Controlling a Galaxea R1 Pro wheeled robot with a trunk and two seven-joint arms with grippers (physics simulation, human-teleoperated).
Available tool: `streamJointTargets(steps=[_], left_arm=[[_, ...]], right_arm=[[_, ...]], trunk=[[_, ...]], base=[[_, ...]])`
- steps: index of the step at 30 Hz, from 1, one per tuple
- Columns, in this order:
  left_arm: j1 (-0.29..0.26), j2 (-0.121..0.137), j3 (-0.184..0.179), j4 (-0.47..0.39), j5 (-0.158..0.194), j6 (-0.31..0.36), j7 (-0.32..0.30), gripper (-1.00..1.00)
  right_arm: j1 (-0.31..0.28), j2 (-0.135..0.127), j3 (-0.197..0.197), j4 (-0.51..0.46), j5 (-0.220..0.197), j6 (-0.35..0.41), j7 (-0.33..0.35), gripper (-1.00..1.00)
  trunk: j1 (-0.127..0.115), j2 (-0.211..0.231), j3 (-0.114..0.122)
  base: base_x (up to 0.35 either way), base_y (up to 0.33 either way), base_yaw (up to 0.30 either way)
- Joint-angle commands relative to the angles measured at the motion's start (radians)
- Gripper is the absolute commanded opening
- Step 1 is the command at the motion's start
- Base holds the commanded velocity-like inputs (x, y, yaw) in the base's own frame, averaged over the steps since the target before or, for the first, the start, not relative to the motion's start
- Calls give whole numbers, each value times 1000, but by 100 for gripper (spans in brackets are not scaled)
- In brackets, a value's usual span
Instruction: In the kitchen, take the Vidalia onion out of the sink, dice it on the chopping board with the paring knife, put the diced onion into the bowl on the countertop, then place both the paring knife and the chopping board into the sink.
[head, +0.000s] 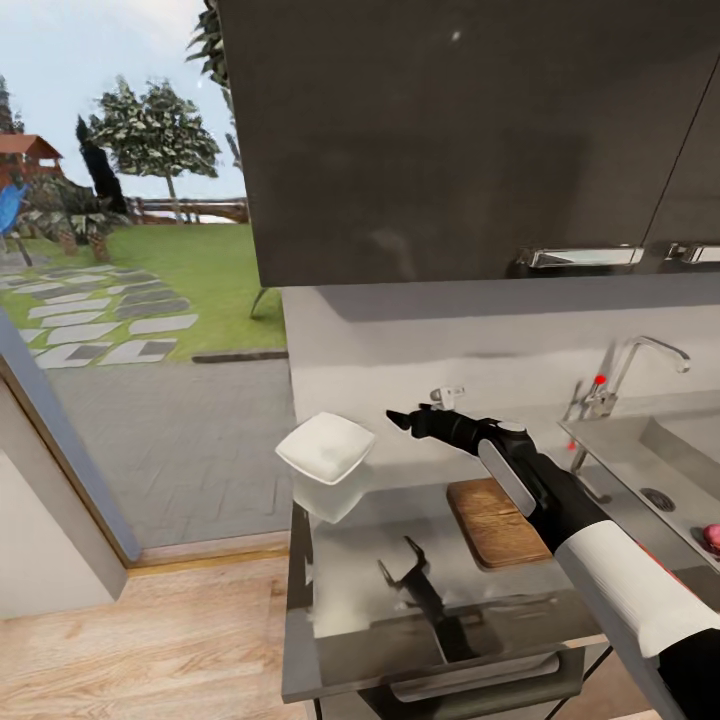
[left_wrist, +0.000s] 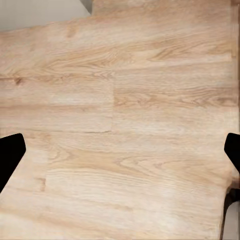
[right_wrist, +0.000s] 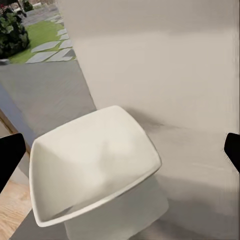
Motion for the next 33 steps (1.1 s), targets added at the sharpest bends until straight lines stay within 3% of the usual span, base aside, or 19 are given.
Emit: streamJointTargets(steps=[1,4,6,7,8,10,14,16,19,20,21,23,24,28,31,33], left_arm=[[0,1,4,-110,1,99,-1,100],[0,3,12,-265,10,222,-9,100],[-10,7,23,-407,62,329,-15,100],[-34,17,26,-444,104,366,-16,100],[-155,74,30,-487,245,497,-20,100],[-213,103,30,-493,297,582,-24,100],[-304,128,31,-494,334,673,-32,100],[-381,137,30,-481,347,721,-41,100],[-516,141,25,-430,355,775,-53,100],[-630,138,3,-354,358,792,-55,100],[-691,136,-17,-298,358,796,-56,100],[-757,134,-42,-235,359,799,-57,100],[-824,128,-72,-168,359,800,-58,100],[-952,104,-134,-30,359,800,-57,100],[-1097,59,-183,140,357,798,-55,100],[-1146,40,-193,205,356,798,-54,100]], right_arm=[[-1,-1,2,-1,-7,4,-8,100],[-1,-1,2,-1,-7,4,-15,100],[-1,-1,2,-1,-7,4,-19,100],[-1,-1,2,-1,-7,4,-20,100],[-1,-1,2,-1,-7,4,-21,100],[-1,-1,2,-1,-7,4,-21,100],[-1,-1,2,-1,-7,4,-21,100],[-1,-1,2,-1,-7,4,-21,100],[-1,-1,2,-1,-7,4,-21,100],[-1,-1,2,-1,-7,4,-21,100],[-1,-1,2,-1,-7,4,-21,100],[-1,-1,2,-1,-7,4,-21,100],[-1,-1,2,-1,-7,4,-22,100],[-1,-1,2,-1,-7,4,-22,100],[-1,-1,2,-1,-7,4,-23,100],[-1,-1,2,-1,-7,4,-24,100]], trunk=[[1,-2,-2],[1,-2,-2],[1,-2,-2],[1,-2,-2],[1,-2,-2],[1,-2,-2],[1,-2,-2],[1,-2,-2],[1,-2,-2],[1,-2,-2],[1,-2,-2],[1,-2,-2],[1,-2,-2],[1,-2,-2],[1,-2,-2],[1,-2,-2]], base=[[0,0,0],[0,0,0],[0,0,0],[0,0,0],[0,0,0],[0,0,0],[0,0,0],[0,0,0],[0,0,0],[0,0,0],[0,0,0],[0,0,0],[0,0,0],[0,0,0],[0,0,0],[0,0,0]])
